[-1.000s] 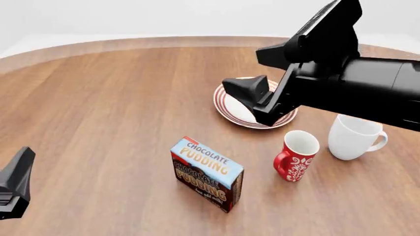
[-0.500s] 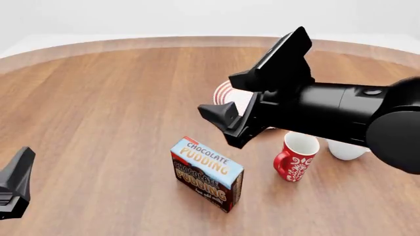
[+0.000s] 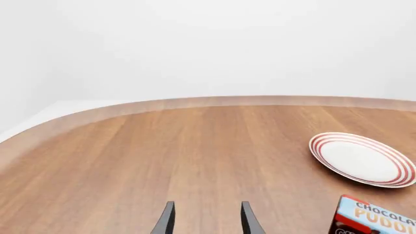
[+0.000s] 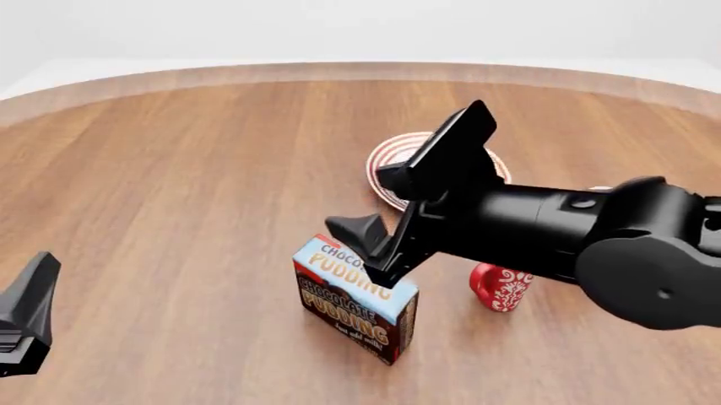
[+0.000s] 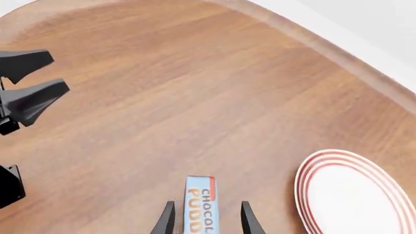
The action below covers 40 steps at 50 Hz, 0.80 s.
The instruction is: Put the chocolate pudding to the right of the plate.
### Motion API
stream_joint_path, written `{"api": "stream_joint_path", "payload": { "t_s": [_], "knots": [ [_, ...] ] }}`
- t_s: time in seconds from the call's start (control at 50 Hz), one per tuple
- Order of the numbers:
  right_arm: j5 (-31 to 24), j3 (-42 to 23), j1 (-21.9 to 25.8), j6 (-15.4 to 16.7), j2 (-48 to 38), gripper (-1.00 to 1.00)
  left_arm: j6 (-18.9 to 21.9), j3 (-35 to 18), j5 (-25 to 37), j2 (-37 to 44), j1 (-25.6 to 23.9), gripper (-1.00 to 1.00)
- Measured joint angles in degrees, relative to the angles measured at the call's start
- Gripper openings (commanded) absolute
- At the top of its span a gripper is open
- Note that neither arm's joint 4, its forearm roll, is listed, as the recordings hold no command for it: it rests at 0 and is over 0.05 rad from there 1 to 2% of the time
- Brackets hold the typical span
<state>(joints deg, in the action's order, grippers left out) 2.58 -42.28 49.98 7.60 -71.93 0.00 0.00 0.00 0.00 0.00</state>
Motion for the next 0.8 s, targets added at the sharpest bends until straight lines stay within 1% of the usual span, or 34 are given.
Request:
{"api": "stream_joint_path", "payload": {
  "t_s": [0.8],
  "knots": [
    [7.87, 2.33, -0.07, -2.11, -9.77, 1.00, 0.00, 0.00, 0.00, 0.00, 0.00, 1.00]
  ]
}}
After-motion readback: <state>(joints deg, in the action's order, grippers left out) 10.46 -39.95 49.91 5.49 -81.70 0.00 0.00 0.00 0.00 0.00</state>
